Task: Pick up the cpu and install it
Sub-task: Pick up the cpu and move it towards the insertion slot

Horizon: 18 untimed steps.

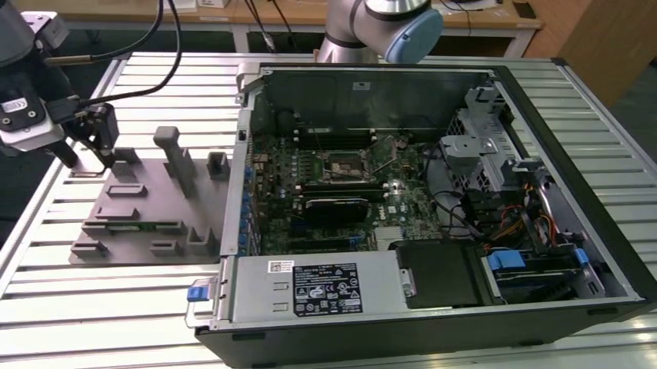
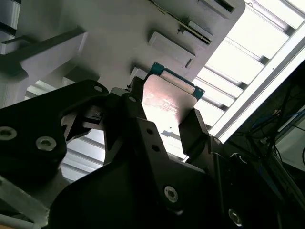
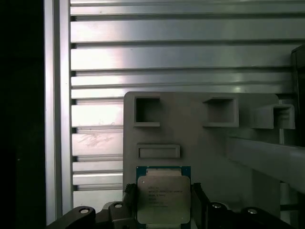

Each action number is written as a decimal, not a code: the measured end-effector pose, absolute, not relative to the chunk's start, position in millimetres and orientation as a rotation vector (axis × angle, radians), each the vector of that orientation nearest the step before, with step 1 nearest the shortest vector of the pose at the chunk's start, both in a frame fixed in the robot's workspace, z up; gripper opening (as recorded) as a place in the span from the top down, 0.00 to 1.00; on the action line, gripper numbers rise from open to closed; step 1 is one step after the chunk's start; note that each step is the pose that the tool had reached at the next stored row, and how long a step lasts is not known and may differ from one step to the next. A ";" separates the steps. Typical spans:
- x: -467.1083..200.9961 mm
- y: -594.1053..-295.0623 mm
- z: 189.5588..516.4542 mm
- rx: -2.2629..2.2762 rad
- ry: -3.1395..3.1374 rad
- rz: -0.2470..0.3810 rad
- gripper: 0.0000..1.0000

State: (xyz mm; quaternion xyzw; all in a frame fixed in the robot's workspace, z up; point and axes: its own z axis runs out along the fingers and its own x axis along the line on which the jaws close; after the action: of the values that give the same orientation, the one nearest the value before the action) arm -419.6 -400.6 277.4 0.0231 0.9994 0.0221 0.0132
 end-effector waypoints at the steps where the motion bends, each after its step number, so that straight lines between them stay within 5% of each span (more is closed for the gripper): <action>1: -419.5 -400.6 279.1 0.072 3.114 0.069 0.46; 18: -419.5 -400.7 327.5 0.072 3.114 0.069 0.46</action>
State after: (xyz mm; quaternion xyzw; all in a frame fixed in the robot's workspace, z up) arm -419.5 -400.7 327.5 0.0231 0.9994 0.0221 0.0132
